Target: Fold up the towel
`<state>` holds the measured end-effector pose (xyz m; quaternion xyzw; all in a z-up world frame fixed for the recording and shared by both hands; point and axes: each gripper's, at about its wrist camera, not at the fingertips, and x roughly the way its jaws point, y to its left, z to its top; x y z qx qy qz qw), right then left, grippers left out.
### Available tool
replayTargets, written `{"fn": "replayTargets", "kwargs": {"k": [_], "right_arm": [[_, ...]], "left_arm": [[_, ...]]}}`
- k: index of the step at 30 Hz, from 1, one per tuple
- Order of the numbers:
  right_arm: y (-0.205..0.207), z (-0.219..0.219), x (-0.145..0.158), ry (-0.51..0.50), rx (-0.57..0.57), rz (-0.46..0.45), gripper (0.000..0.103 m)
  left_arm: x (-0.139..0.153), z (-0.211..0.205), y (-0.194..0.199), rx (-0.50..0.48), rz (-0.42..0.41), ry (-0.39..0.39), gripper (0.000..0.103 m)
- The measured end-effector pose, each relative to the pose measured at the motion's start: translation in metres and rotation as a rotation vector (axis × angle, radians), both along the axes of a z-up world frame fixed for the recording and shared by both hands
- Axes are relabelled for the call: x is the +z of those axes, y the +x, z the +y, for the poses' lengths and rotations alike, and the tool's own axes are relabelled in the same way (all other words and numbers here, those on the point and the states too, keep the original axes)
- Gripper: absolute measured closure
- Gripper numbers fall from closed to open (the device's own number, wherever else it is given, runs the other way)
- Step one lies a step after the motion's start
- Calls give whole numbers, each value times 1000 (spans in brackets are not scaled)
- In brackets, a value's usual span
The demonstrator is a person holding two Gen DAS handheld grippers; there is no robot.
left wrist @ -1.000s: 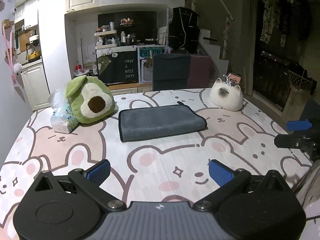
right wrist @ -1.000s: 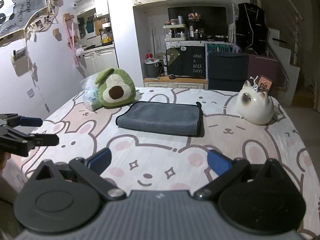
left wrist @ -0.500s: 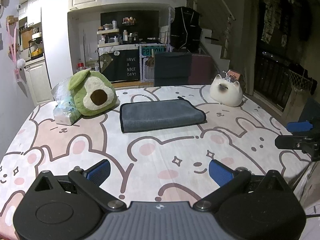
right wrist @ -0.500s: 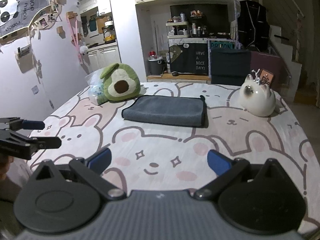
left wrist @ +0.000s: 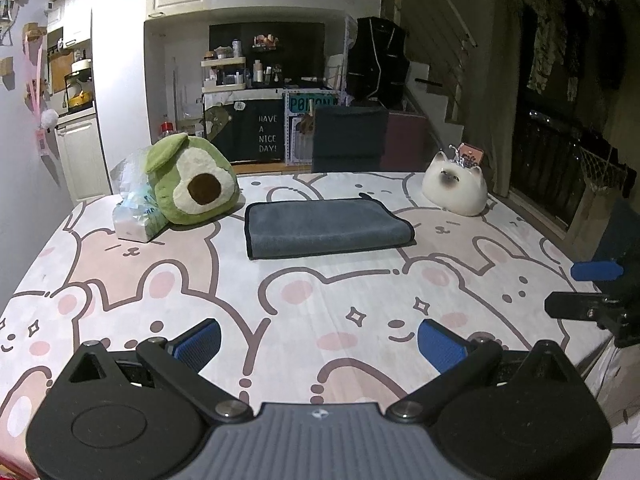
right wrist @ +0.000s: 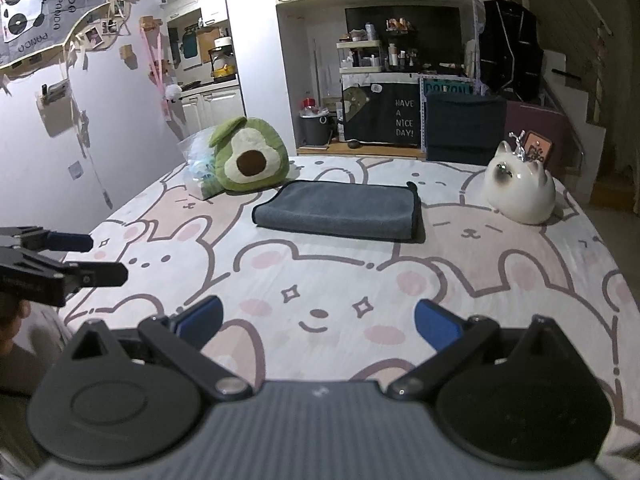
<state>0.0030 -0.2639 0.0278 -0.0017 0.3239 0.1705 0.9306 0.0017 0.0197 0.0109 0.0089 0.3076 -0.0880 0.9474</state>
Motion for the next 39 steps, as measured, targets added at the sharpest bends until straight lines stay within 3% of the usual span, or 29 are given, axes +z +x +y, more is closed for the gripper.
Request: {"fn": "replayTargets", "kwargs": {"k": [39], "right_arm": [[1,4,-3,14,28,2,0]], "left_arm": [[-3,-2,1,-7,1,8,0]]}}
